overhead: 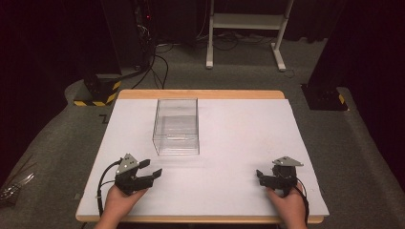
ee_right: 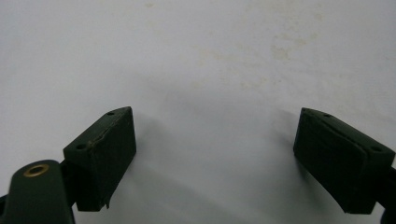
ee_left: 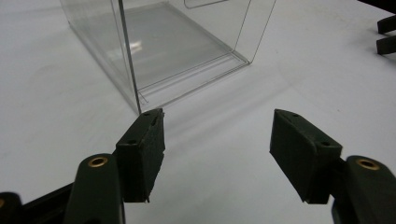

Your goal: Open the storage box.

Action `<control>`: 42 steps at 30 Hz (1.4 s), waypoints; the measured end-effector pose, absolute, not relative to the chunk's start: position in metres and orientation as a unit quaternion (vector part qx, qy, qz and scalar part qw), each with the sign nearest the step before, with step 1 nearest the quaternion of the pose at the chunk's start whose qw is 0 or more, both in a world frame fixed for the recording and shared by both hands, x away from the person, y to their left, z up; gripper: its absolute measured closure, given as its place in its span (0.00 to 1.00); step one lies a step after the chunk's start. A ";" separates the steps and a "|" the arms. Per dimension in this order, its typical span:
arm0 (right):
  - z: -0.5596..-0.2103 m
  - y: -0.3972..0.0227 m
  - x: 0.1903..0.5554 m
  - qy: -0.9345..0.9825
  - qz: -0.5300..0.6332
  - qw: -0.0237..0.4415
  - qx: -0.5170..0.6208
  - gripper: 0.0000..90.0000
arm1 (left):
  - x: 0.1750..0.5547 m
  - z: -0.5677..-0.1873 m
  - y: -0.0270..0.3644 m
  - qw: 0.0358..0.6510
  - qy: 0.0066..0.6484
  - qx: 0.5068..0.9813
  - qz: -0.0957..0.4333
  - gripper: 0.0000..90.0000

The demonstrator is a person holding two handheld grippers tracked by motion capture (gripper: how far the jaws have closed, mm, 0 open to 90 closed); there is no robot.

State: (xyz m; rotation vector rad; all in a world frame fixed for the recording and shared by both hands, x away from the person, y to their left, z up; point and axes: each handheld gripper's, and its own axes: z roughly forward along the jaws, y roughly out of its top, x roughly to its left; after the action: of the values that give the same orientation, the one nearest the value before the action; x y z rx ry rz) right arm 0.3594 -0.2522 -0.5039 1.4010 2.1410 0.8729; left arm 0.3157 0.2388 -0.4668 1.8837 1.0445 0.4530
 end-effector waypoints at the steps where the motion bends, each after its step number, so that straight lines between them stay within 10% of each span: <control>1: -0.504 -0.252 0.359 0.773 0.315 0.217 0.506 0.15 | 0.318 -0.467 0.238 0.451 0.419 0.766 0.185 0.39; 42: -0.504 -0.253 0.360 0.773 0.317 0.216 0.505 0.14 | 0.372 -0.464 0.219 0.503 0.410 0.741 0.173 0.48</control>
State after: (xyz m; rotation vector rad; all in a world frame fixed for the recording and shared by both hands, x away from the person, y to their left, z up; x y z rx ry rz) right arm 0.3597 -0.2526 -0.5040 1.4009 2.1422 0.8780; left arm 0.3716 0.2188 -0.4643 1.7900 0.9903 0.4175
